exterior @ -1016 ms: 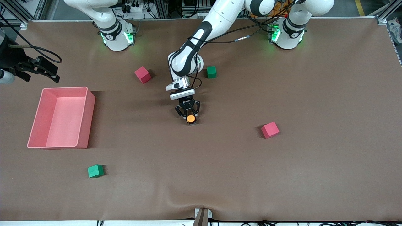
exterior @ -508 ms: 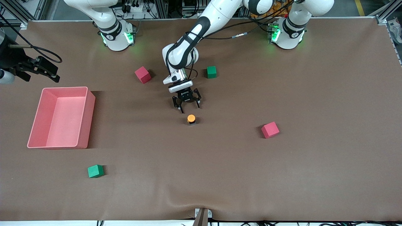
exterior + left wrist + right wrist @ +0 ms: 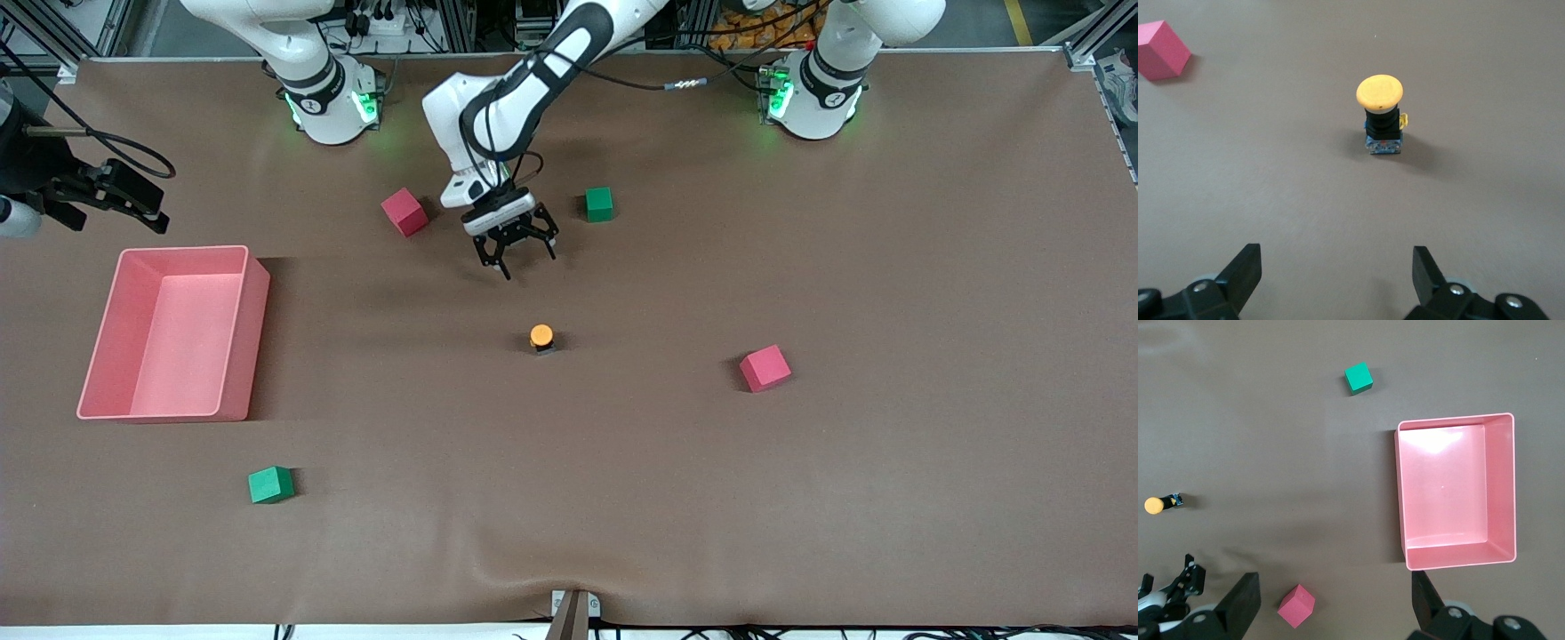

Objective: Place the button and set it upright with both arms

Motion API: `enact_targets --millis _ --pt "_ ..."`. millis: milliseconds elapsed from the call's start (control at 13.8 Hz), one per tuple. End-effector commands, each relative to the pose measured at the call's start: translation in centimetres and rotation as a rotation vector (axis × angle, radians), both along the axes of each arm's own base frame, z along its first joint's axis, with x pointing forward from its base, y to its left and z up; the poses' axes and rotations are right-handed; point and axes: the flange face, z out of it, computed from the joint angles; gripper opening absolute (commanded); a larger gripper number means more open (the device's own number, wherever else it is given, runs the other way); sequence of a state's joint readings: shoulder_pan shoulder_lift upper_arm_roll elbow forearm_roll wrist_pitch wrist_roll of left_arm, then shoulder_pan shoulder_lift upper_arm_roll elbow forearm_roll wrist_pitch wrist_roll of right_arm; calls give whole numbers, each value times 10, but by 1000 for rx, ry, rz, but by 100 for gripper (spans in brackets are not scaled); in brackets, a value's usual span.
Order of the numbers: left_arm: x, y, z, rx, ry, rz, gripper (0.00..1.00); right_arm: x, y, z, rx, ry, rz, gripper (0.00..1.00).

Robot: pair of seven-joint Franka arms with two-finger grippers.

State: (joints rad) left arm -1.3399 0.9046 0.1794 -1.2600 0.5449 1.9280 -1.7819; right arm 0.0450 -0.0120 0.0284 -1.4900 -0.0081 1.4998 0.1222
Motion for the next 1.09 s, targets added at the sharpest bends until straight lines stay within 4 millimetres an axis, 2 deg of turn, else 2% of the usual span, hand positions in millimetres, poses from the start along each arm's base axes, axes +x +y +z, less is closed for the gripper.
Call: enact_targets --millis 0,218,363,508,726,944,1016 --pt "22 16 73 -11 133 10 100 2 -4 3 -3 3 4 100" --pt "77 54 161 -67 218 16 100 2 -4 3 -3 3 4 100" --pt "115 97 223 -107 305 9 100 1 -4 3 -3 5 4 100" --pt "151 146 271 -151 369 25 100 2 -4 3 -3 3 4 100" --pt "199 220 322 -205 395 66 100 1 -4 3 -3 5 4 100" --pt "234 295 366 -222 400 74 100 1 -4 3 -3 5 4 100" --pt "243 314 377 -224 398 50 100 1 -4 3 -3 5 4 100"
